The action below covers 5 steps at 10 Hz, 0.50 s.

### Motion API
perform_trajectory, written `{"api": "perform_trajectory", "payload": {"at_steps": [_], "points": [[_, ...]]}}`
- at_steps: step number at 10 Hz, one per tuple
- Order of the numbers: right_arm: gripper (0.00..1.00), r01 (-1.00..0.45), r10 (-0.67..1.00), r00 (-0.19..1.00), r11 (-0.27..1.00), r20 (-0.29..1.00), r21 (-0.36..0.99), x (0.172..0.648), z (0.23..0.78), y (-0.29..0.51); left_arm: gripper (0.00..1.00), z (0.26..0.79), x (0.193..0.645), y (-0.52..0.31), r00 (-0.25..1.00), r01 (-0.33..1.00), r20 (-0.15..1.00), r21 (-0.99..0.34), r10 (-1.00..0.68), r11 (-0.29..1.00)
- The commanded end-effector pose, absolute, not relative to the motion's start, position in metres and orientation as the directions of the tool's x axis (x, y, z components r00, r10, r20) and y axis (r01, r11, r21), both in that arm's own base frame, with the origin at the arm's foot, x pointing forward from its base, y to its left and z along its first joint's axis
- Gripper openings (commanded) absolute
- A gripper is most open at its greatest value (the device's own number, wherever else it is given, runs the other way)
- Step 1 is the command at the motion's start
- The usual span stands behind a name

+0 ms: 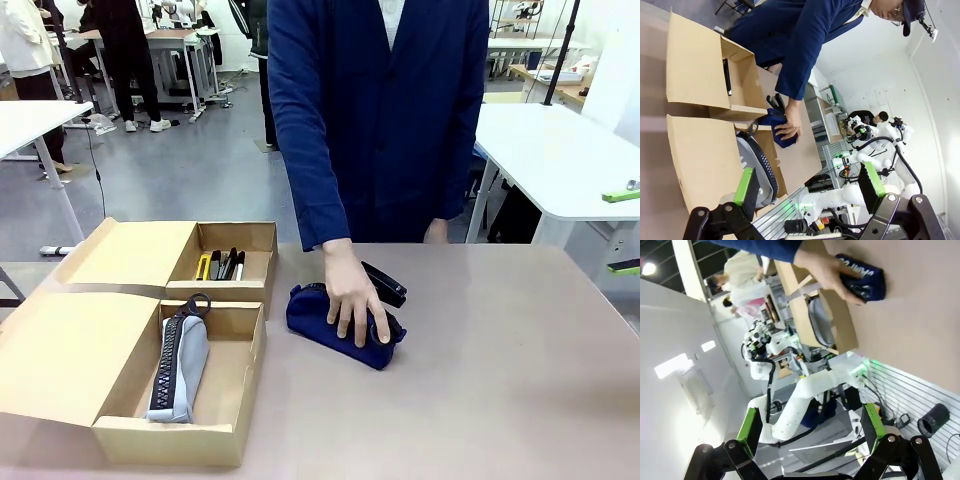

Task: Place items inside the box.
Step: Pick up a Pencil pouch or Stapler and place it inside the Mailer Box closest to the robot.

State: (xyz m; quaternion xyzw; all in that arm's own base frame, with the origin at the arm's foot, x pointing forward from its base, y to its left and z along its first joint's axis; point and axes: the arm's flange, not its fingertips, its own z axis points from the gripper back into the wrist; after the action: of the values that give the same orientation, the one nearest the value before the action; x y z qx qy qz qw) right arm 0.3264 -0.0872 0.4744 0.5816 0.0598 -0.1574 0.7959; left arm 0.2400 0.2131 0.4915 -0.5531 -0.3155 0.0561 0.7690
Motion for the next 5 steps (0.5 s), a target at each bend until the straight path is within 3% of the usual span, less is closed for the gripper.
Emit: {"api": "perform_trajectory", "payload": {"at_steps": [1,2,5], "points": [[1.00,0.231,-0.225,0.961,0.337,-0.160,0.913,0.307,0.464,-0.105,1.00,0.494,0.240,0.212,0.781,0.293,0.446,-0.880,0.438,0.374],[1.00,0.172,-0.229,0.969,0.358,-0.092,0.918,0.301,0.465,-0.103,1.00,0.494,0.240,0.212,0.781,0.293,0.446,-0.880,0.438,0.374],[1.00,0.162,-0.224,0.972,0.436,-0.068,0.885,0.315,0.470,-0.085,1.00,0.494,0.240,0.212,0.781,0.293,0.446,-0.880,0.438,0.374]]}}
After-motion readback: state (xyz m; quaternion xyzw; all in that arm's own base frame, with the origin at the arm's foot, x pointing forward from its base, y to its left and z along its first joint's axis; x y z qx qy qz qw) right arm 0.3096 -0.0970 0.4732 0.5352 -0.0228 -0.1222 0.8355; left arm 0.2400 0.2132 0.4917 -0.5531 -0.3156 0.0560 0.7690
